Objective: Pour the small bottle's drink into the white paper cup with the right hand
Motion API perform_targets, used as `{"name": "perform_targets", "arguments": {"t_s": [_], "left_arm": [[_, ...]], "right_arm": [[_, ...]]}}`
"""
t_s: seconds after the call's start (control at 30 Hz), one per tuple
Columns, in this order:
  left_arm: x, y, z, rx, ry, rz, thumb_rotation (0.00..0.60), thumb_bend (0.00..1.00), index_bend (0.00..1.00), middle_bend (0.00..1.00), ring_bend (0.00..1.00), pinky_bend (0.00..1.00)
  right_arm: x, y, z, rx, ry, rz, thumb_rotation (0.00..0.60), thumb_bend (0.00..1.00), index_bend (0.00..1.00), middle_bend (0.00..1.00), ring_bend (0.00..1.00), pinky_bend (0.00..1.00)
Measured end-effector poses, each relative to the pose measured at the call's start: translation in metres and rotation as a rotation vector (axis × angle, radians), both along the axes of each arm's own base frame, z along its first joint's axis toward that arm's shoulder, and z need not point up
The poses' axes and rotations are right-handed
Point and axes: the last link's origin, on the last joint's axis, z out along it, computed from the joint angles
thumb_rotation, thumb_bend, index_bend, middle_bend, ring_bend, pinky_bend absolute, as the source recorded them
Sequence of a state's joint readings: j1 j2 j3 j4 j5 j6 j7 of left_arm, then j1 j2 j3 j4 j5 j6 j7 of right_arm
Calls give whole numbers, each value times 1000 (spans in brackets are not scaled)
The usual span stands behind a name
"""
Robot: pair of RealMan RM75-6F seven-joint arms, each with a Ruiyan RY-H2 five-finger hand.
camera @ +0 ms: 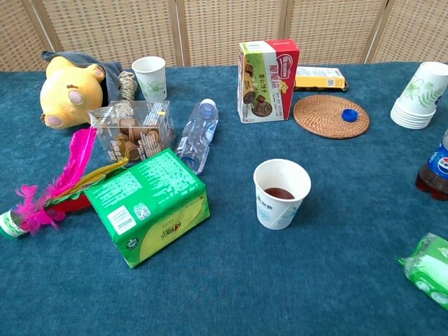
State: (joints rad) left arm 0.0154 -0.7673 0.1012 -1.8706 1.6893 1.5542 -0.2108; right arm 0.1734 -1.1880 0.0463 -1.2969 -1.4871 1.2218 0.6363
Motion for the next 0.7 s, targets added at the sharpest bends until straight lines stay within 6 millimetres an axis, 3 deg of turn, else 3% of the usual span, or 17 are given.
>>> {"name": "perform_targets", "arguments": {"t_s": [0.3, 0.7], "left_arm": [[-1, 3, -1, -1, 7, 6, 600, 369, 0, 0, 0, 0], [-1, 5, -2, -7, 14, 9, 600, 369, 0, 0, 0, 0]], "right_arm": [[-16, -10, -10, 14, -102, -15, 397, 0, 0, 0, 0, 0], [-20, -24, -30, 31, -202, -4, 401, 0, 0, 0, 0, 0]]}}
